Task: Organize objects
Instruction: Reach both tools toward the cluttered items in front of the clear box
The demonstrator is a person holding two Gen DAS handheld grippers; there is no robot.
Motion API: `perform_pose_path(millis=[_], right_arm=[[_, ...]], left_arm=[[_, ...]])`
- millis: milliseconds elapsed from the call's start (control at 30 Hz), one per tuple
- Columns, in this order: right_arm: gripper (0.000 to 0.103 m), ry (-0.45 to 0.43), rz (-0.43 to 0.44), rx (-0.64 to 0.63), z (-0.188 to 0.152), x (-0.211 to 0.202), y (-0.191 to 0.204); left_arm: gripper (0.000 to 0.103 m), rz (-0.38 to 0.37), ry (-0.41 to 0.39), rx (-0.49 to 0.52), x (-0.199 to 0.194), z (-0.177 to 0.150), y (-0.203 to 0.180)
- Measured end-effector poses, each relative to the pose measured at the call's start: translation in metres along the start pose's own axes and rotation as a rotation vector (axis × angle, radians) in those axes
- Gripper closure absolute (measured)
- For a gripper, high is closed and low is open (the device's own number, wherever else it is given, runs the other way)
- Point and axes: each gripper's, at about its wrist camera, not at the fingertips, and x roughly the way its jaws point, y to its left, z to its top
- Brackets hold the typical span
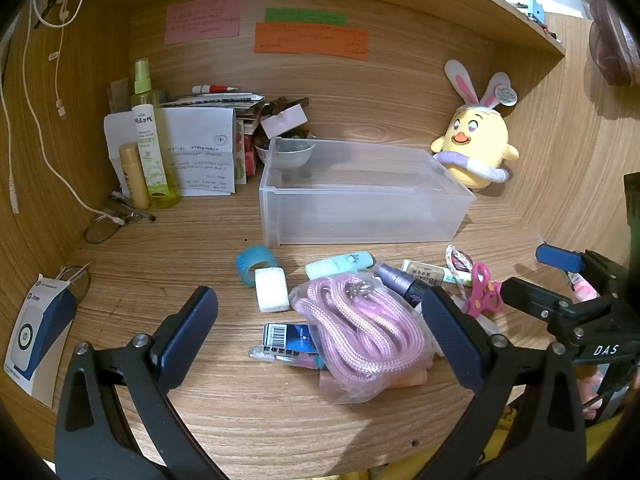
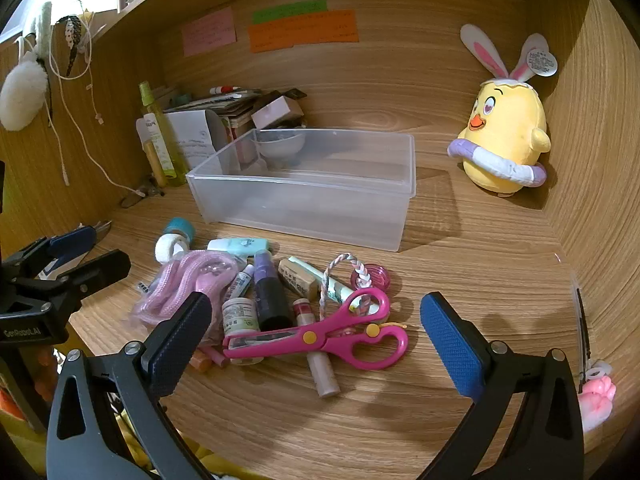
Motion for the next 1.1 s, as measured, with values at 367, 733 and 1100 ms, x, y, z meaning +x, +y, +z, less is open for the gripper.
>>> perform_pose_path(millis=[367,733,1100], right_arm=[[0.0,0.0,0.0,0.001,-0.001,0.001,-0.001],[0.0,-0.001,-0.002,0.007,0.0,0.003,-0.001],[0.0,0.027,-0.012,0.066,-0.006,0.013,-0.033]], left_arm=[[0.0,0.001,-0.001,-0.001,0.0,-0.002,-0.001],[0.0,-0.027,-0.001,-0.031,0.003,-0.004,0.004],[0.009,-0.047,0.072,-0.102,0.026,0.0,0.035]])
